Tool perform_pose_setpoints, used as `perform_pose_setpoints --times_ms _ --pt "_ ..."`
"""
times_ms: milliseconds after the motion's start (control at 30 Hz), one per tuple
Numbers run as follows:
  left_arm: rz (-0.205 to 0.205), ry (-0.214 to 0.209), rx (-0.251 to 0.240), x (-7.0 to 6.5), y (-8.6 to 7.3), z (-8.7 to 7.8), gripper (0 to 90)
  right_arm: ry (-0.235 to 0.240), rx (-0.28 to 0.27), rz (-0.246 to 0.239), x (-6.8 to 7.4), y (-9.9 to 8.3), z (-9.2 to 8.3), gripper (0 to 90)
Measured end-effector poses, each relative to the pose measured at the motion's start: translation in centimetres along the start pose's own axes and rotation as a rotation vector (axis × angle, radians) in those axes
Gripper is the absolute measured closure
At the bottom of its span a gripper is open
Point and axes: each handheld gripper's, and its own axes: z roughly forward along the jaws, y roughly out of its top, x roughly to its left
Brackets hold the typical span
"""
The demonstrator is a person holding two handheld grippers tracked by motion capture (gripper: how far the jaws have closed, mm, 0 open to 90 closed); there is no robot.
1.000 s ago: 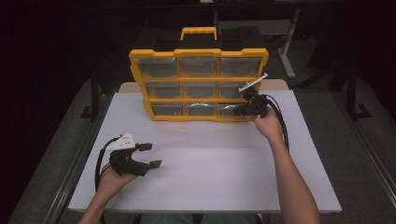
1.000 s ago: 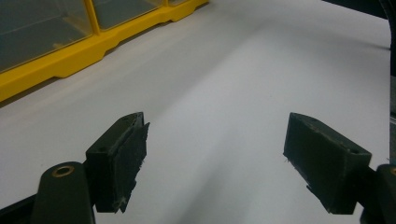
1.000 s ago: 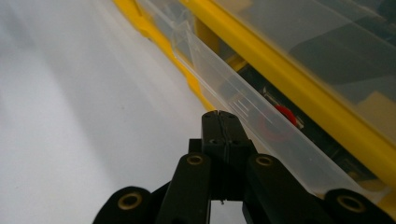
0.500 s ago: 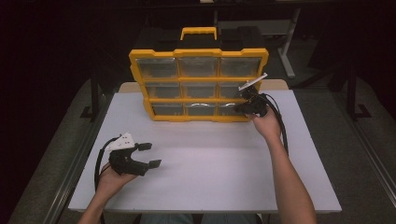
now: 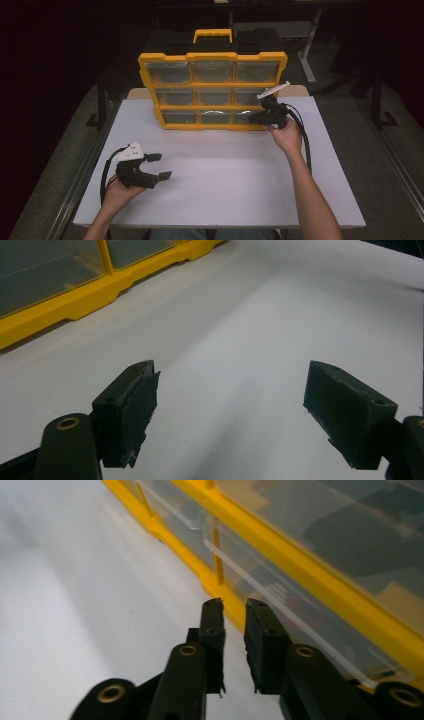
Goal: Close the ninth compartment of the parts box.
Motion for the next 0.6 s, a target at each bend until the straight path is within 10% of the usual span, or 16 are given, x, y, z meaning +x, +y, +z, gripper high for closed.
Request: perform_pose_setpoints --times_ms 600 --pt "0.004 0.01 0.031 0.2 -0.2 -0.1 21.1 0.057 -0.066 -0.022 2.0 -2.2 -1.2 54.9"
